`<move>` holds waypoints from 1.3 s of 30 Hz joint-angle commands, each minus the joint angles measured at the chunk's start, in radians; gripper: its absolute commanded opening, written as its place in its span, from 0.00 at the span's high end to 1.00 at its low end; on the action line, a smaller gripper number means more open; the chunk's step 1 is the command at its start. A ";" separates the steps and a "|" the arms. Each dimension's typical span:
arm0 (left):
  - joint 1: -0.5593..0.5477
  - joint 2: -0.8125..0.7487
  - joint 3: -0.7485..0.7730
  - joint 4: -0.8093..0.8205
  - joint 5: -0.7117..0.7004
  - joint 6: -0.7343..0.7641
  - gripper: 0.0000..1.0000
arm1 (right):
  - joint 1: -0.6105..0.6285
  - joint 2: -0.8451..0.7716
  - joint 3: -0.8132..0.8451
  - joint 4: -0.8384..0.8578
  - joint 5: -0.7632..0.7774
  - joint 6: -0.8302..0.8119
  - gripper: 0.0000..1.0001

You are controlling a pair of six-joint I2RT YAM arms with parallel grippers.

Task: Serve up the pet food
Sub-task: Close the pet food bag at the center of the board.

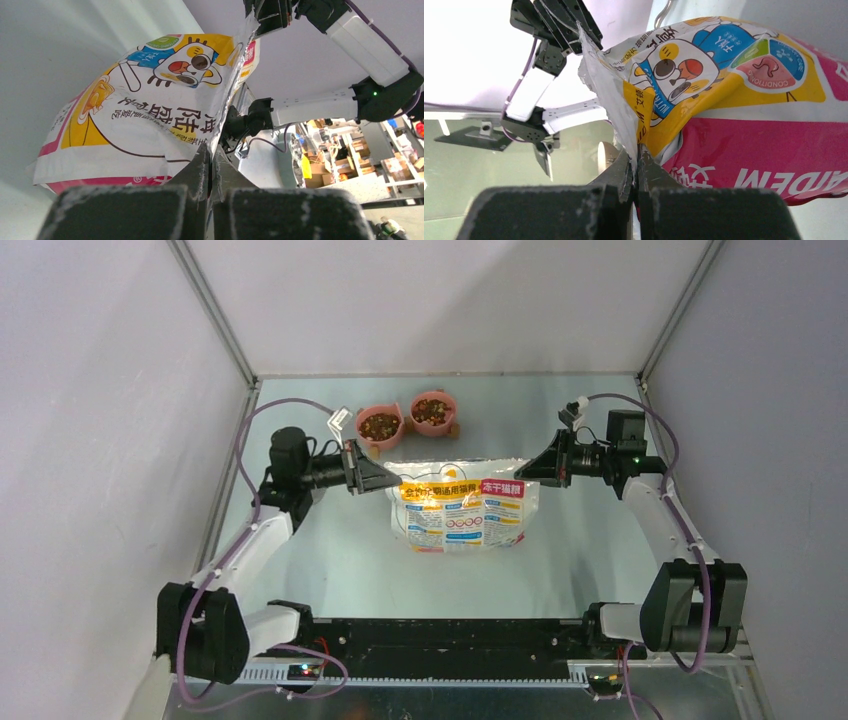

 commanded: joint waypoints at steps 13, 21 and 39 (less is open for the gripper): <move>0.133 0.041 0.101 -0.023 0.159 0.140 1.00 | -0.081 -0.008 -0.001 0.026 -0.248 -0.201 1.00; 0.091 -0.015 0.162 -0.054 0.021 0.230 0.55 | -0.020 -0.092 0.016 0.074 -0.014 -0.196 0.75; 0.166 -0.140 0.469 -0.333 -0.706 0.456 0.00 | -0.092 -0.380 0.232 0.250 0.734 -0.124 0.40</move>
